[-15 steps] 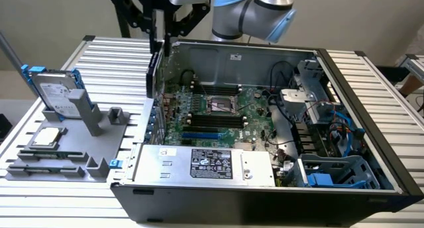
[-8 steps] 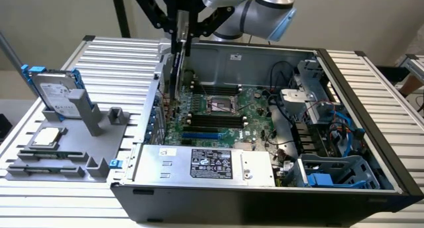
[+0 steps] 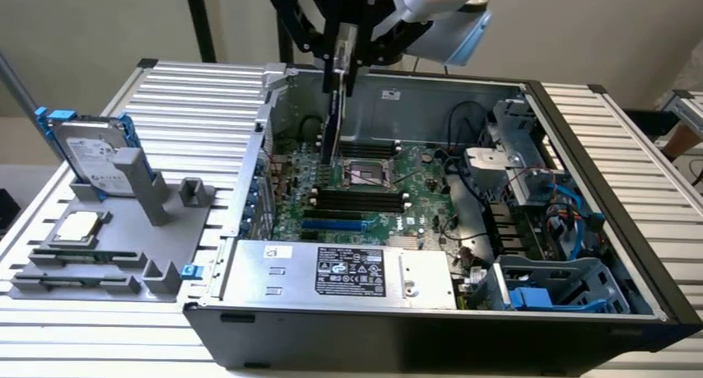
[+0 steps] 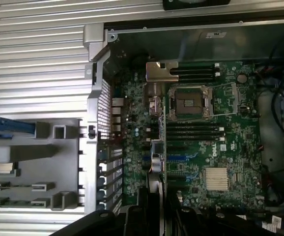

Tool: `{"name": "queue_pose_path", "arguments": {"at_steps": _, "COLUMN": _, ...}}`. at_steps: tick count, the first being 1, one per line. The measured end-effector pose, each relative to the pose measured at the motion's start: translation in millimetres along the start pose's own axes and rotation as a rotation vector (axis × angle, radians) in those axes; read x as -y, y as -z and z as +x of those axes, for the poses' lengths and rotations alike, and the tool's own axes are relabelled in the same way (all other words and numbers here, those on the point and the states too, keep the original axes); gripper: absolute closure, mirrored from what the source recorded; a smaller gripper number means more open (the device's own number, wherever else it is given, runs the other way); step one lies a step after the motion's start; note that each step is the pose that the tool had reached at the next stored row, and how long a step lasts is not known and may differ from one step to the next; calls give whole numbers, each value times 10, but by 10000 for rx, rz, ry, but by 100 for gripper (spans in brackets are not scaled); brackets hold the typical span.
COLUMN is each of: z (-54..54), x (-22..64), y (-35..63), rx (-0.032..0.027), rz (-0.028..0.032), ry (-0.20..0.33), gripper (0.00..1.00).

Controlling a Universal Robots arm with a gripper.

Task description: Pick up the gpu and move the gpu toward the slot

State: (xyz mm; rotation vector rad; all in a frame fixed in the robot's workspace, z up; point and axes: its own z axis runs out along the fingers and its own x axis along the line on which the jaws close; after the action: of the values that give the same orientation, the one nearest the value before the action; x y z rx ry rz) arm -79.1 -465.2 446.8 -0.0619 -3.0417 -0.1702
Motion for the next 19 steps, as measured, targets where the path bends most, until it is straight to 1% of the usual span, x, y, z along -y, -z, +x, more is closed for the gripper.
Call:
{"name": "queue_pose_path", "arguments": {"at_steps": 3, "z": -93, "x": -37, "y": -33, "rx": 0, "rz": -25, "ry": 2, "gripper": 74}}
{"name": "queue_pose_path", "arguments": {"at_steps": 7, "z": -184, "x": -97, "y": -80, "rx": -1, "rz": -69, "ry": 5, "gripper": 74}}
{"name": "queue_pose_path", "arguments": {"at_steps": 10, "z": -240, "x": -149, "y": -123, "rx": 0, "rz": -90, "ry": 8, "gripper": 74}}
{"name": "queue_pose_path", "arguments": {"at_steps": 15, "z": -276, "x": -211, "y": -202, "rx": 12, "rz": -106, "ry": 32, "gripper": 74}}
{"name": "queue_pose_path", "arguments": {"at_steps": 19, "z": -283, "x": -218, "y": -245, "rx": 37, "rz": -109, "ry": 184, "gripper": 74}}
